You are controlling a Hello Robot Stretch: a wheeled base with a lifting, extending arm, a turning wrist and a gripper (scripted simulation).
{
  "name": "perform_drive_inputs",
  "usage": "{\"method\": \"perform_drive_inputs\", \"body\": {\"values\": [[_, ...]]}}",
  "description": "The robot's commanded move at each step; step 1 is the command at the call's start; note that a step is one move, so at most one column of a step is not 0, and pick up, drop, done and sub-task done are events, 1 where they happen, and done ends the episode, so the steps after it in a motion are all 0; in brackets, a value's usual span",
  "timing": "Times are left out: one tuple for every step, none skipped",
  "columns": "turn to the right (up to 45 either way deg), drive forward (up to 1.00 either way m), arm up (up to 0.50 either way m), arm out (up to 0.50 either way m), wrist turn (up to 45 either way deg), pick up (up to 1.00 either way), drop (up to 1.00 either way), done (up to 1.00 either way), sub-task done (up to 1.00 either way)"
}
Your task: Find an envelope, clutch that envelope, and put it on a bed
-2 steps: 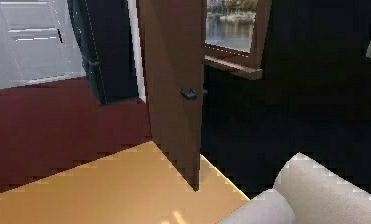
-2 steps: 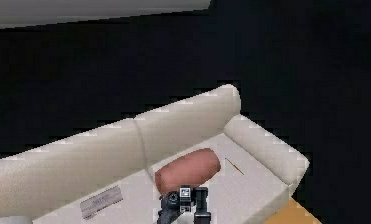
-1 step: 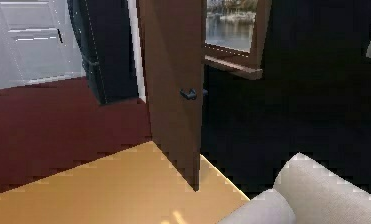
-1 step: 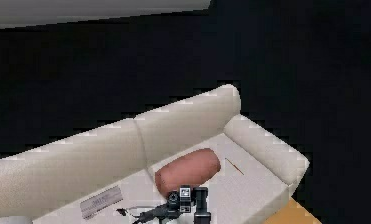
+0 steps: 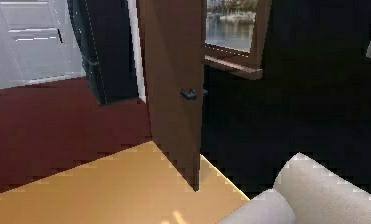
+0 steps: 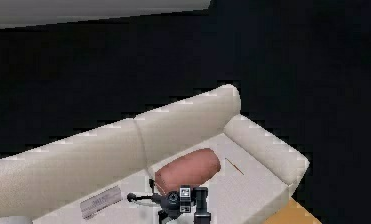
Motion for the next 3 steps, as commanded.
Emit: {"method": "perform_drive_inputs", "body": {"values": [[0.0,0.00,0.00,0.00,18.0,0.00,0.00,0.00,0.00],[0.0,0.00,-0.30,0.00,0.0,0.00,0.00,0.00,0.00],[0.0,0.00,0.00,0.00,0.0,1.00,0.00,0.00,0.00]]}}
